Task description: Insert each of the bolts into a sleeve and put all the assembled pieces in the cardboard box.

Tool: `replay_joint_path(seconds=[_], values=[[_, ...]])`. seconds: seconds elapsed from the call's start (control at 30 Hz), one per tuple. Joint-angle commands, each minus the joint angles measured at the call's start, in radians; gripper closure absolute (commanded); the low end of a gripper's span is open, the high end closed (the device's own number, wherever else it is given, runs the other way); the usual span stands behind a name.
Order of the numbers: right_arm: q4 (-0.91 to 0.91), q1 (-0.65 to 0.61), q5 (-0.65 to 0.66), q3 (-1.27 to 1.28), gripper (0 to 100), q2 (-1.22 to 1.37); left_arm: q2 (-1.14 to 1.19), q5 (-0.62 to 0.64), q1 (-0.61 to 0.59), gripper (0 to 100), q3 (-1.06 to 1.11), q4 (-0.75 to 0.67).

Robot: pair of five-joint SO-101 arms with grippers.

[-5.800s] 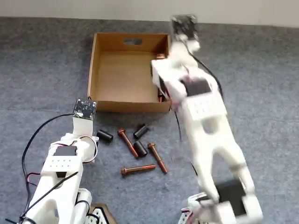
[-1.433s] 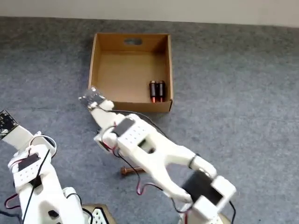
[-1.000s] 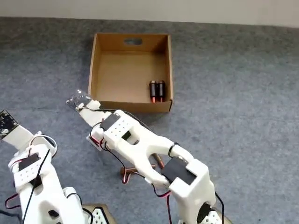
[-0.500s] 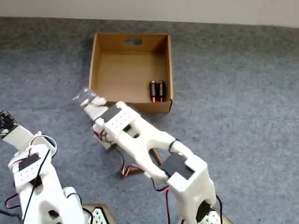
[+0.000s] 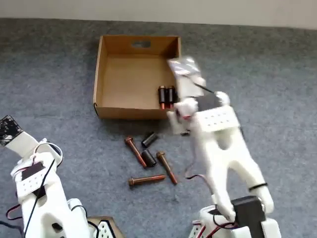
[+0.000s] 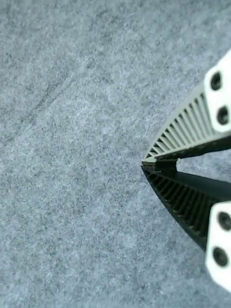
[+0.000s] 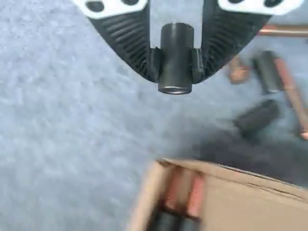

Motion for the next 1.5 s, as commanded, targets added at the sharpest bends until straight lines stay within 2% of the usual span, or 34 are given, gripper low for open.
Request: replay_joint_path(seconds=[0.0, 0.1, 0.23, 0.4, 0.47, 0.6, 0.7, 0.93, 1.0, 1.07, 1.13, 1.23, 1.37, 1.47], values=[[-0.157, 0.101, 0.081, 0.194, 99.3, -0.053, -0.016, 0.002, 0.019, 99, -0.028, -0.017], [-0.245, 0.14, 0.114, 0.325, 99.3, -0.054, -0.016, 0.002, 0.019, 99, -0.028, -0.015], [-0.236, 0.15, 0.12, 0.36, 98.5, -0.053, -0.016, 0.002, 0.019, 99, -0.028, -0.015], [-0.145, 0.147, 0.12, 0.358, 85.4, -0.053, -0.016, 0.002, 0.019, 99, -0.028, -0.015], [-0.145, 0.147, 0.12, 0.361, 83.5, -0.053, -0.016, 0.002, 0.019, 99, -0.028, -0.015], [-0.148, 0.147, 0.132, 0.363, 83.9, -0.051, -0.016, 0.002, 0.019, 99, -0.028, -0.015], [-0.148, 0.15, 0.212, 0.372, 83.9, -0.044, -0.016, 0.002, 0.019, 99, -0.027, -0.015], [-0.15, 0.166, 0.27, 0.377, 84.1, 0.116, -0.016, 0.002, 0.019, 99, -0.027, -0.014], [-0.171, 0.179, 0.269, 0.371, 87.8, 0.145, -0.016, 0.002, 0.019, 99, -0.027, -0.014], [-0.209, 0.194, 0.269, 0.372, 97.6, 0.147, -0.016, 0.002, 0.019, 99, -0.027, -0.014], [-0.213, 0.213, 0.269, 0.366, 98.3, 0.145, -0.016, 0.002, 0.019, 99, -0.027, -0.014], [-0.186, 0.245, 0.269, 0.364, 99.2, 0.081, -0.016, 0.002, 0.019, 99, -0.027, -0.012], [-0.124, 0.265, 0.269, 0.372, 99.2, -0.173, -0.016, 0.0, 0.03, 99, -0.033, -0.009], [-0.111, 0.257, 0.245, 0.423, 99.2, -0.423, -0.015, -0.087, 0.104, 99, -0.056, 0.057]])
